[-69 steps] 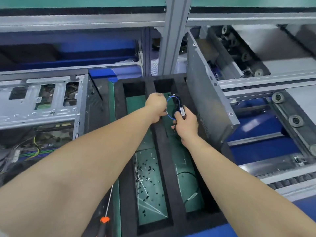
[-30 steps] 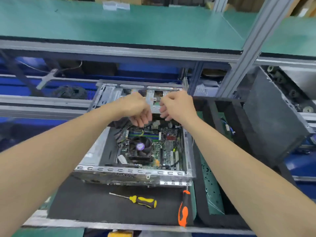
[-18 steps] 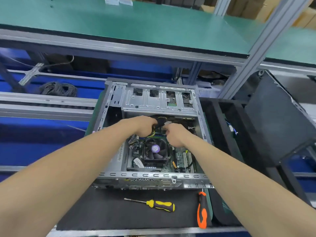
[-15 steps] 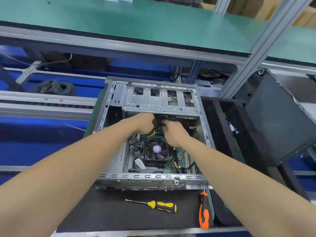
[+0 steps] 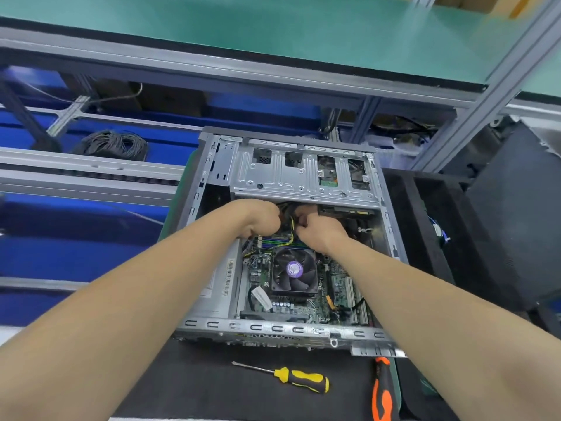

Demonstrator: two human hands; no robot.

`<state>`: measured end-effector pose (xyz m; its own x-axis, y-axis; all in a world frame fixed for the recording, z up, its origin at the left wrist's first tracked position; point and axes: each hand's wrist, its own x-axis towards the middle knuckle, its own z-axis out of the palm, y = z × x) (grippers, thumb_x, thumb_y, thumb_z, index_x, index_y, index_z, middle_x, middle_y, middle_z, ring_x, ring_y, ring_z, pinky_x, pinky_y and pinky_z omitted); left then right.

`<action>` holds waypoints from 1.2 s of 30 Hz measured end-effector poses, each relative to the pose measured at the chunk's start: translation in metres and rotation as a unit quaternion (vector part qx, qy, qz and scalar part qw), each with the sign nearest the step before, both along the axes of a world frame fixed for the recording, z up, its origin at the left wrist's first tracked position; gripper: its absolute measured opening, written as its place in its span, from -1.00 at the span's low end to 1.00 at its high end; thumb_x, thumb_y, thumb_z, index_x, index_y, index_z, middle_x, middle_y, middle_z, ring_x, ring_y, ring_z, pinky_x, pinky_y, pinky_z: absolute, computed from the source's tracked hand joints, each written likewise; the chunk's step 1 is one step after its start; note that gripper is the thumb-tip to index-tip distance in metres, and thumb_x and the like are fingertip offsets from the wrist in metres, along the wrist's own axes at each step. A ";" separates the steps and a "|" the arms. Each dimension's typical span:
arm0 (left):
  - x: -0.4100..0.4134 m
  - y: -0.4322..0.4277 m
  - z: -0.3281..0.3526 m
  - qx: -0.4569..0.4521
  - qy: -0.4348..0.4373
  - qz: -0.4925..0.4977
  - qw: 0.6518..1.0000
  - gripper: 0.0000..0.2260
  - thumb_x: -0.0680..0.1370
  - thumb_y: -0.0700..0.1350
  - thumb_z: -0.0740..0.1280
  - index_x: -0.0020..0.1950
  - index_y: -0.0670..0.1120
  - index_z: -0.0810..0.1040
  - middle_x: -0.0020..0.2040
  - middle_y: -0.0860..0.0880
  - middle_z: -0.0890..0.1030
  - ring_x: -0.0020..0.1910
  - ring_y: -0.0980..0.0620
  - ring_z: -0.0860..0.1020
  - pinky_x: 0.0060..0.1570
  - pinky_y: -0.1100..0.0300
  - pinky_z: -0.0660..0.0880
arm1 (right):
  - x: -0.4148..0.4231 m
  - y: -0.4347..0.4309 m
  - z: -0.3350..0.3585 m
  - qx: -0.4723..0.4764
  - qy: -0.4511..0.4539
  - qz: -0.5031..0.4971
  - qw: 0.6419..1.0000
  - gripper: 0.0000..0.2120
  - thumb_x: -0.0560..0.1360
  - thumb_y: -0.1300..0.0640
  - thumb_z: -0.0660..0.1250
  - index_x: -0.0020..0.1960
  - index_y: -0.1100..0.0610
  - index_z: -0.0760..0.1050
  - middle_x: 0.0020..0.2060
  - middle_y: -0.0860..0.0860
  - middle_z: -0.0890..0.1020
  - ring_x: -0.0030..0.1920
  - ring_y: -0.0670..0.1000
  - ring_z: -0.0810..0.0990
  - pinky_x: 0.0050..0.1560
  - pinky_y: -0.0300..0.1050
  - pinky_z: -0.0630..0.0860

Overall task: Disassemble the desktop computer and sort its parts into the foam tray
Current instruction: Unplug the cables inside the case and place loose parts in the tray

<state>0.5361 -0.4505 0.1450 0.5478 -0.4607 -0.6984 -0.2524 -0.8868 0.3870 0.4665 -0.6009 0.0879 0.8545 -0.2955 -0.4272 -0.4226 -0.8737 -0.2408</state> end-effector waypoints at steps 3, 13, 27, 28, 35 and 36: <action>0.002 -0.002 0.001 0.015 -0.008 -0.005 1.000 -0.75 0.60 -0.36 0.05 0.19 -0.26 0.46 -0.12 -0.15 0.41 -0.27 -0.07 0.34 -0.44 0.15 0.23 | -0.001 0.000 -0.001 0.013 -0.012 0.002 1.000 -0.55 0.66 -0.05 0.19 0.52 0.02 0.31 0.23 0.13 0.62 0.21 0.22 0.59 0.01 -0.07 0.47; 0.010 0.000 -0.012 0.013 -0.009 0.019 1.000 -0.71 0.64 -0.31 0.09 0.31 -0.22 0.45 0.02 -0.18 0.41 -0.22 -0.08 0.34 -0.39 0.14 0.20 | -0.003 0.006 -0.009 0.005 -0.043 -0.001 0.999 -0.60 0.65 0.23 0.14 0.48 0.09 0.25 0.12 0.29 0.62 0.08 0.30 0.61 0.13 0.10 0.58; 0.010 0.000 -0.009 0.050 -0.033 -0.042 0.997 -0.60 0.63 -0.32 0.06 0.46 -0.24 0.37 0.04 -0.18 0.46 -0.36 -0.04 0.35 -0.56 0.27 0.26 | -0.001 0.003 -0.017 -0.003 -0.053 -0.024 0.998 -0.59 0.69 0.14 0.11 0.53 0.06 0.28 0.23 0.25 0.61 0.20 0.28 0.59 0.19 0.07 0.56; 0.010 0.000 -0.008 0.051 -0.038 -0.047 0.997 -0.59 0.63 -0.32 0.05 0.47 -0.23 0.36 0.04 -0.17 0.46 -0.38 -0.03 0.35 -0.60 0.32 0.25 | -0.001 0.003 -0.018 -0.003 -0.053 -0.025 0.998 -0.59 0.69 0.14 0.11 0.54 0.05 0.27 0.24 0.24 0.61 0.21 0.27 0.59 0.19 0.07 0.56; 0.011 0.000 -0.009 0.033 -0.023 -0.025 0.999 -0.61 0.64 -0.34 0.07 0.47 -0.22 0.36 0.39 -0.25 0.45 -0.32 0.04 0.42 -0.66 0.34 0.30 | -0.001 0.004 -0.018 0.001 -0.067 -0.031 0.997 -0.62 0.68 0.13 0.11 0.49 0.01 0.31 0.21 0.20 0.63 0.18 0.27 0.60 0.17 0.08 0.57; 0.011 -0.001 -0.010 0.024 -0.020 -0.010 0.999 -0.60 0.63 -0.35 0.07 0.47 -0.23 0.35 0.40 -0.24 0.44 -0.31 0.05 0.42 -0.63 0.30 0.32 | -0.001 0.004 -0.018 0.006 -0.071 -0.035 0.997 -0.63 0.68 0.13 0.11 0.48 0.00 0.32 0.21 0.19 0.63 0.18 0.26 0.60 0.18 0.08 0.57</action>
